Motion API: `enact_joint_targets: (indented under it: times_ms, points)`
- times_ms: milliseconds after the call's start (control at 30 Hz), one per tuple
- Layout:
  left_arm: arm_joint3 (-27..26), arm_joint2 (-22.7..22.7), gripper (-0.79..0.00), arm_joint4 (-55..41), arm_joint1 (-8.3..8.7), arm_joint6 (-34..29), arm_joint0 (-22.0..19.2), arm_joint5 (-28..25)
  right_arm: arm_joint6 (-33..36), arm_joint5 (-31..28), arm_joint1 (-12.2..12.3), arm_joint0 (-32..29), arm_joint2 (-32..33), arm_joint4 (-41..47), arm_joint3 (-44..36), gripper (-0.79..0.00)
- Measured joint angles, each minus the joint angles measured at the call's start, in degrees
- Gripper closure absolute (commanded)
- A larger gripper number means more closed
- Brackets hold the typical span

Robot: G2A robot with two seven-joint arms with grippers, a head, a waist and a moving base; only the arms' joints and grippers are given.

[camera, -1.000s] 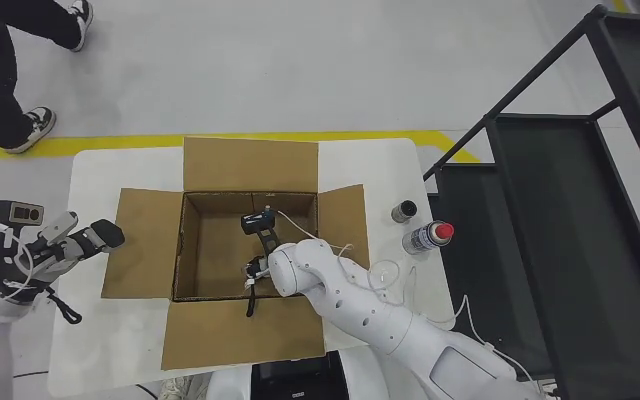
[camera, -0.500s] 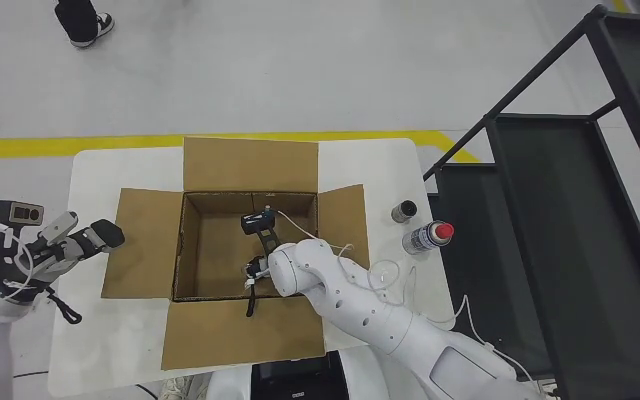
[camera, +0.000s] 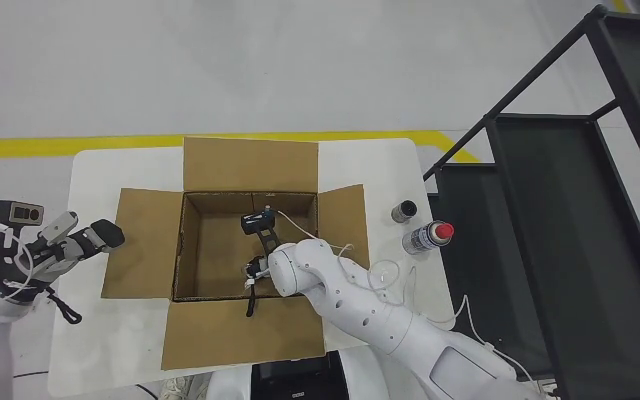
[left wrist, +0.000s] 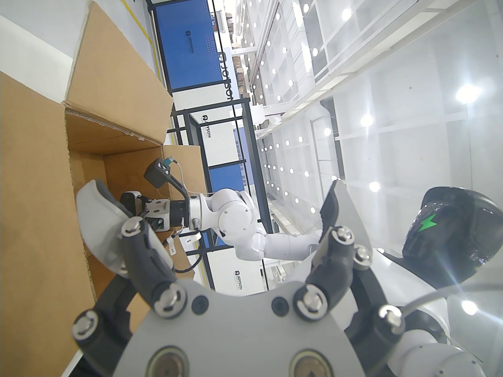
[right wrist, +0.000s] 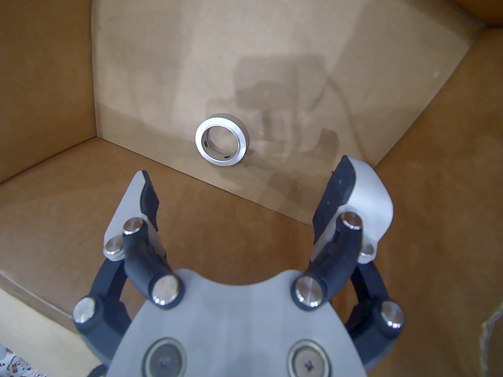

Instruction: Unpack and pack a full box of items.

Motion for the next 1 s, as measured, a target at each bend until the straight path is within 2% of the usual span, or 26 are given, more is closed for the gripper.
enact_joint_targets:
  times_ms: [500,833,1000]
  points:
    - [0.0,0.0,-0.785,0.0,0.0,0.0,0.0,0.0,-0.9,0.5,-0.5,-0.2,2.1,3.2,2.2,-0.785]
    - [0.0,0.0,-0.785,0.0,0.0,0.0,0.0,0.0,0.6,6.1,-1.0,-0.2,0.9,-1.9,-0.4,-0.785]
    - [0.0,0.0,-0.785,0.0,0.0,0.0,0.0,0.0,2.0,7.6,-1.4,0.5,0.9,-2.4,1.0,-0.785]
